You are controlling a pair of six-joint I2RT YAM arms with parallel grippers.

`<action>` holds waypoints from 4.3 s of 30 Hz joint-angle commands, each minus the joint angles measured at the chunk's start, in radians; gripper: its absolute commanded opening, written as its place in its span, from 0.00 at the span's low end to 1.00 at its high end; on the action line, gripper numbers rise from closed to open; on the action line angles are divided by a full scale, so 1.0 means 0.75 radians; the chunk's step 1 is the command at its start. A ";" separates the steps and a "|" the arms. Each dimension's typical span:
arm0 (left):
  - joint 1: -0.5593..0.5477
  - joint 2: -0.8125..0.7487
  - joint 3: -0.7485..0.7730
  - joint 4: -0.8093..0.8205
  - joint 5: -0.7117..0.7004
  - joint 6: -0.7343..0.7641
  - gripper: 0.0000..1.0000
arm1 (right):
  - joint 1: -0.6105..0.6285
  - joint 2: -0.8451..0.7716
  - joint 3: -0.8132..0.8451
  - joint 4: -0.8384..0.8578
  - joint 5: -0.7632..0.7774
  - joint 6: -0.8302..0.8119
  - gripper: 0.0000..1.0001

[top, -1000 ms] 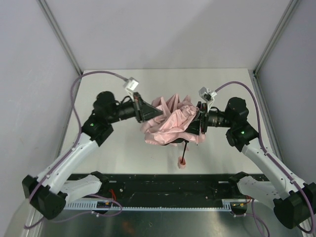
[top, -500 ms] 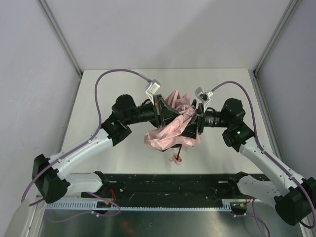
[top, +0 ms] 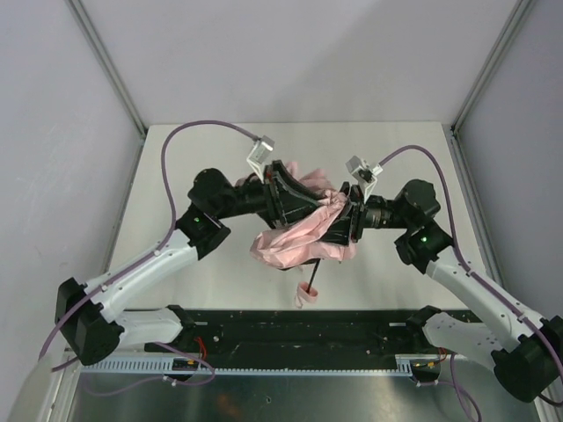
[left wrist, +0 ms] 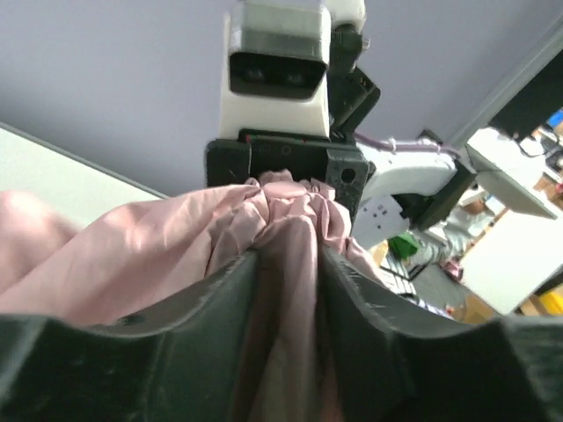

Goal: Put away the umbrella

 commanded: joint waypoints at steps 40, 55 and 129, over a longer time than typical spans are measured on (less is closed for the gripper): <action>0.349 -0.286 0.039 -1.019 -0.246 0.724 0.27 | -0.327 -0.210 0.145 -0.802 -0.163 -0.159 0.00; 0.056 -0.271 0.022 -0.895 -0.095 0.615 0.99 | -0.307 -0.130 0.192 -0.921 -0.081 -0.313 0.00; 0.349 -0.389 -0.099 -0.907 -0.189 0.667 0.08 | -0.411 -0.325 0.193 -0.592 -0.375 -0.030 0.00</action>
